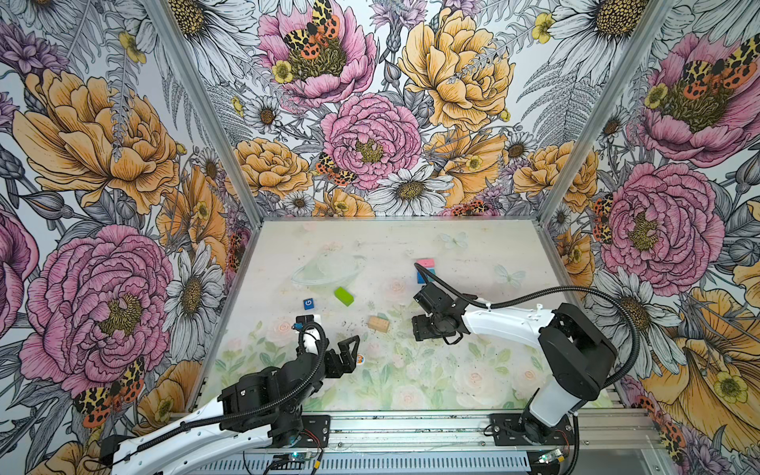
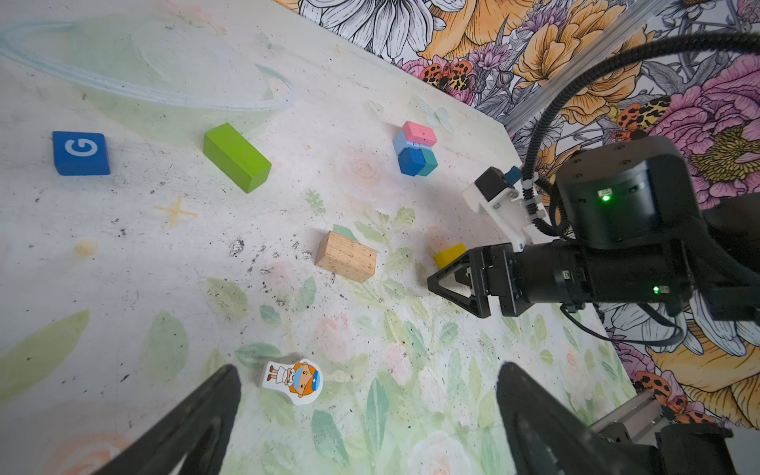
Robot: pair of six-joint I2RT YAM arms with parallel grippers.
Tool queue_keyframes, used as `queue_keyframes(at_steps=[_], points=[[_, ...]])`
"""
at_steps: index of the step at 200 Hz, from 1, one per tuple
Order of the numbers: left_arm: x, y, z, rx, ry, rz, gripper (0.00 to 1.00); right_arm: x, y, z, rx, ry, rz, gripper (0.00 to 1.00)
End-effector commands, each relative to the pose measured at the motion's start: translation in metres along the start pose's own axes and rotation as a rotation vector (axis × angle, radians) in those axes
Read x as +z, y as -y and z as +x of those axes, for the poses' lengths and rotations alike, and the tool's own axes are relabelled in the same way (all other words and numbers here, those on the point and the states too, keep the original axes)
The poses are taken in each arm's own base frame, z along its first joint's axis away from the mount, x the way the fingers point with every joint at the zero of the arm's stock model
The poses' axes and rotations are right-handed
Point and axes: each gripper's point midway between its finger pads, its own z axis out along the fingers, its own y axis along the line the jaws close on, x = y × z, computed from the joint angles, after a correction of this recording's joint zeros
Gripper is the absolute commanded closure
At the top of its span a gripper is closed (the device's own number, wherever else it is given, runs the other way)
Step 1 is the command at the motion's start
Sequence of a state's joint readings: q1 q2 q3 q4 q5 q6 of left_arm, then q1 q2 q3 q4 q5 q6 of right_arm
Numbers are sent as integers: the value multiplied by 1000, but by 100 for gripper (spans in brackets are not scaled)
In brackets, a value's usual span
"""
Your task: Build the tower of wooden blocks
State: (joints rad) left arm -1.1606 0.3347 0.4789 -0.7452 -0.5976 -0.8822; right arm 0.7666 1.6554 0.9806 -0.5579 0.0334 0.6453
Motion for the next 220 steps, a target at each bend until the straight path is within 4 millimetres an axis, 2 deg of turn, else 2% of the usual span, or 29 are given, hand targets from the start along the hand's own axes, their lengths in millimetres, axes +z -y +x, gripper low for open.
queue_keyframes(at_steps=[1,17,44,88,145,220], points=[[-4,4,-6,8,1,11,2,-29,20,-17,-44,69,105,25],[-4,3,-6,8,3,7,1,-35,33,-20,-70,72,147,23],[-3,4,-5,6,-1,9,1,-36,41,-27,-116,73,151,17],[-1,11,-4,21,-21,16,1,-19,45,-30,-116,35,111,16],[10,40,-5,89,-41,62,1,-8,35,-36,-107,29,53,16],[25,78,-9,185,-57,119,1,4,40,-34,-118,-1,70,20]])
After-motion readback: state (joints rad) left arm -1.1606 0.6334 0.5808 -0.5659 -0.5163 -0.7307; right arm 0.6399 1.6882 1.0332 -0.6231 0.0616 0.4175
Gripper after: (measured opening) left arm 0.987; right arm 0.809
